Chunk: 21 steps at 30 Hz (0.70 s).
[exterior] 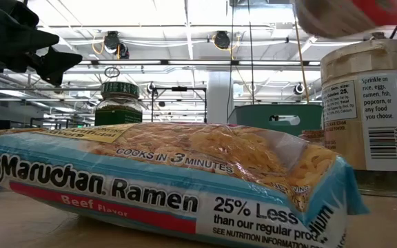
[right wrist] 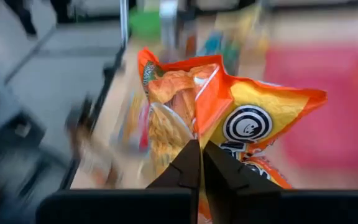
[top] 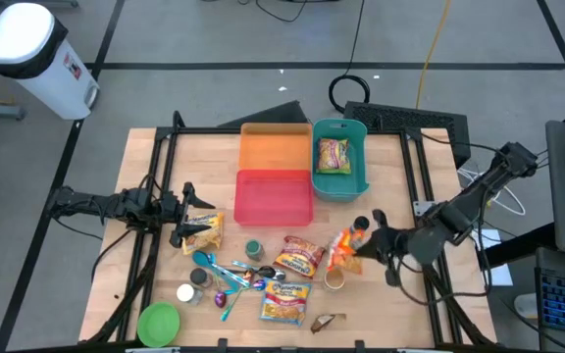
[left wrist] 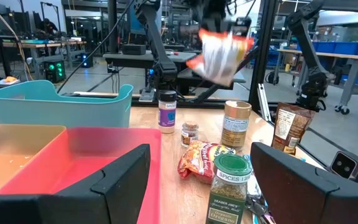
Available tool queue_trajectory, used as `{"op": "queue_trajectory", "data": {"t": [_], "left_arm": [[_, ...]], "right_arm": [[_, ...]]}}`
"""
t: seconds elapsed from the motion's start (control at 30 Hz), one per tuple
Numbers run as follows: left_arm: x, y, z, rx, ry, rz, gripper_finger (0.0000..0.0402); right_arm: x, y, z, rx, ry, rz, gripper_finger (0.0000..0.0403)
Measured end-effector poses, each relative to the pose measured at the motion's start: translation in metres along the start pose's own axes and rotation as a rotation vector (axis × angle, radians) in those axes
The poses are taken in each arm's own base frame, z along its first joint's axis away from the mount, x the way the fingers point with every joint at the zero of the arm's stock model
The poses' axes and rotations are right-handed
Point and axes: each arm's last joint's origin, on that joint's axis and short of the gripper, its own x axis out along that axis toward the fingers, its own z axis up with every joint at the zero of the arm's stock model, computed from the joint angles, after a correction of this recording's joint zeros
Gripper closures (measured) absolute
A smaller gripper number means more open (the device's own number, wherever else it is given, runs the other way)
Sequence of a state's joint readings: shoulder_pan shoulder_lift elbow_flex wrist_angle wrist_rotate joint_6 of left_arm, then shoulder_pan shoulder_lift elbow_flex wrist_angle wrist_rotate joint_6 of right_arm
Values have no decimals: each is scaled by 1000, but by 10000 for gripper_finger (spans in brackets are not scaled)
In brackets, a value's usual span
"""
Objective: Pick & Place Food Item
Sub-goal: Put the orange noodle pack into the blue bin
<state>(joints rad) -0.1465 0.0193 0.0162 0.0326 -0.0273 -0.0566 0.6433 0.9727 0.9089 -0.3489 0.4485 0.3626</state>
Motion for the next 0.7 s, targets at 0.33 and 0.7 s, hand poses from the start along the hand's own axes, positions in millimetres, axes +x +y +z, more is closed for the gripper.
{"op": "queue_trajectory", "data": {"t": [0.33,0.7], "left_arm": [[0,0,0,0,0,0,119],[0,0,0,0,0,0,119]], "right_arm": [[14,-66,35,12,-190,-286,402],[17,-173,15,295,-258,-621,400]]}}
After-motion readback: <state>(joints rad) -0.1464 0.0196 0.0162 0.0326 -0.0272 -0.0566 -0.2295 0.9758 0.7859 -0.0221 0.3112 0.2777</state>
